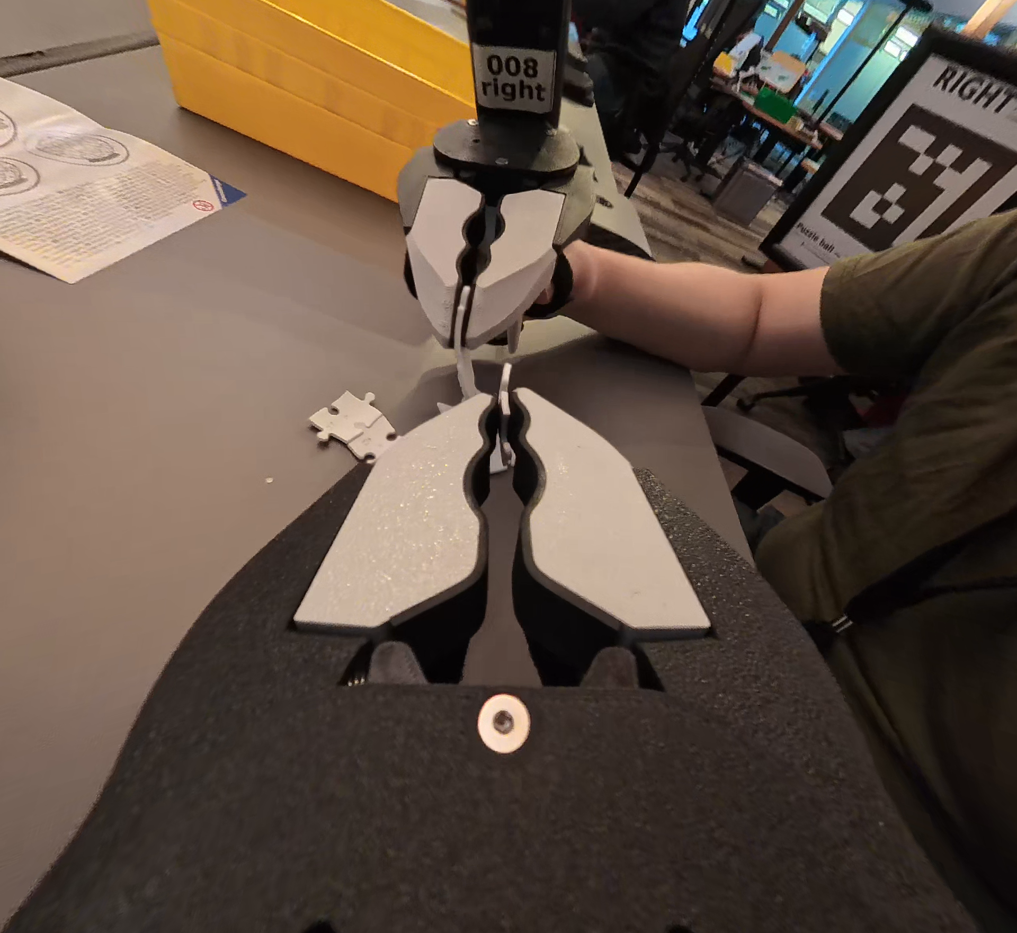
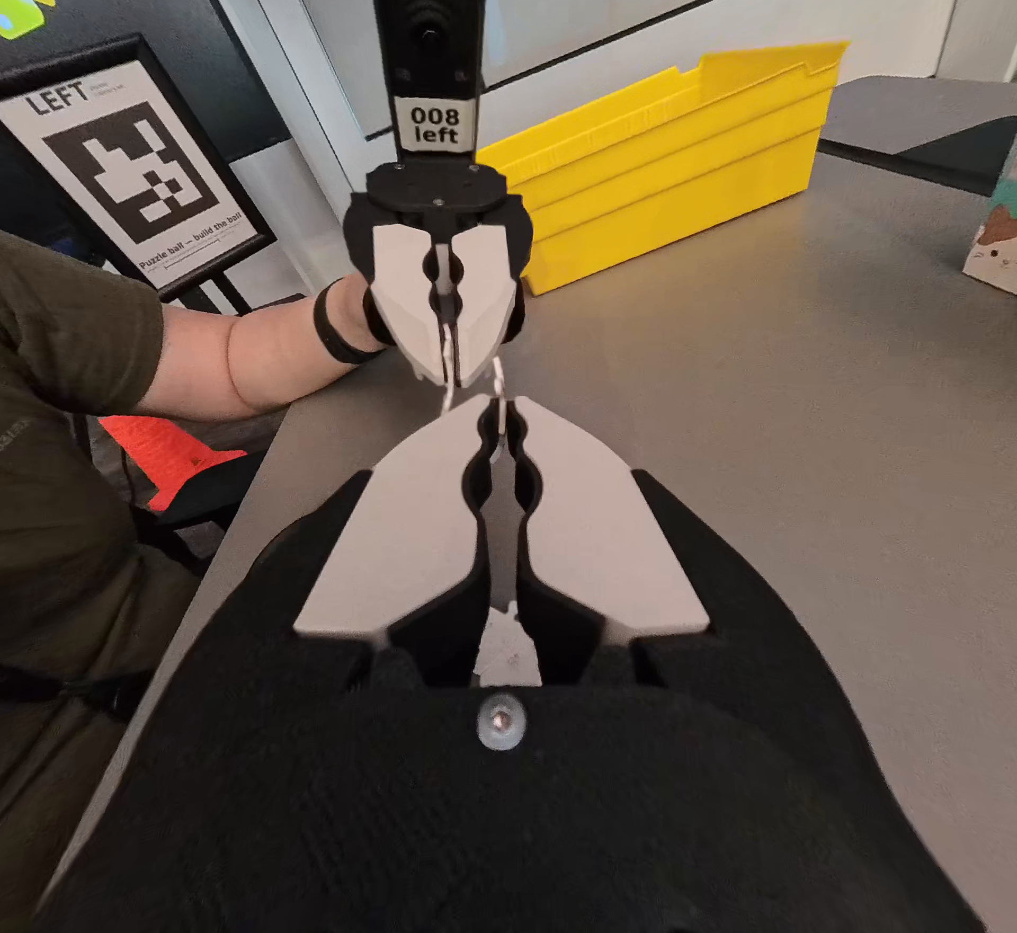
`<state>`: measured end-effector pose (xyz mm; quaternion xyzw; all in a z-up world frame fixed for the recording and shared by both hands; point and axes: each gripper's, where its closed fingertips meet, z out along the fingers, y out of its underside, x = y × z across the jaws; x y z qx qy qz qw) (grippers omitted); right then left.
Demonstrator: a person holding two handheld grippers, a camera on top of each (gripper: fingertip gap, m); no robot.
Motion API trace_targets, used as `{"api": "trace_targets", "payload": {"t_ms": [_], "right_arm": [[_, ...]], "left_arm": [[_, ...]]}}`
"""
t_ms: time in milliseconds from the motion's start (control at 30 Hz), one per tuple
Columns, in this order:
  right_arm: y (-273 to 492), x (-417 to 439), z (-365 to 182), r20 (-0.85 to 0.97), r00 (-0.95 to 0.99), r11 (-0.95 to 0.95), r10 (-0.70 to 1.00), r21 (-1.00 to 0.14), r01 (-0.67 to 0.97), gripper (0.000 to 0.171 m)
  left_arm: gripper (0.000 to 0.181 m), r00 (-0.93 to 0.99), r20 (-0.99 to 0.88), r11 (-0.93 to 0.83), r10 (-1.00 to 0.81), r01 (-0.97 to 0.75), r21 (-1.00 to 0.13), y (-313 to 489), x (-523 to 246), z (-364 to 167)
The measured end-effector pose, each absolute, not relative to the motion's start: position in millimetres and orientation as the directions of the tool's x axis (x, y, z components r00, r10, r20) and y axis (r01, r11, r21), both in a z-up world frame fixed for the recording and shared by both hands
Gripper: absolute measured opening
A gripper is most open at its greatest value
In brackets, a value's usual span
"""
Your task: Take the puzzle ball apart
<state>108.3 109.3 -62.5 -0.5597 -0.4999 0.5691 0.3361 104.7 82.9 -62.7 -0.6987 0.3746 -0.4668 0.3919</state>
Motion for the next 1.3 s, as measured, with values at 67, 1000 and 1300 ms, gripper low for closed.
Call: {"api": "trace_targets", "payload": {"t_ms": [67, 1000, 1300], "right_arm": [[112.0, 110.3, -57.6, -0.326, -0.147, -0.303, 0.934, -0.94, 0.158, 0.003], [284.5, 437.1, -76.2, -0.407, 0.781, -0.766, 0.474, -0.628, 0.138, 0.003], [296.0, 447.3, -111.2, -0.216, 0.851, -0.796, 0.479, -0.516, 0.317, 0.017]], "left_arm": [[0.002, 0.288, 0.393, -0.441, -0.873, -0.12, -0.89, 86.8, 99.8, -59.2], [0.002, 0.252, 0.375, -0.408, -0.892, -0.092, -0.908, 77.5, 102.6, -40.5], [0.002, 0.243, 0.38, -0.417, -0.892, -0.12, -0.901, 75.2, 106.8, -46.4]]}}
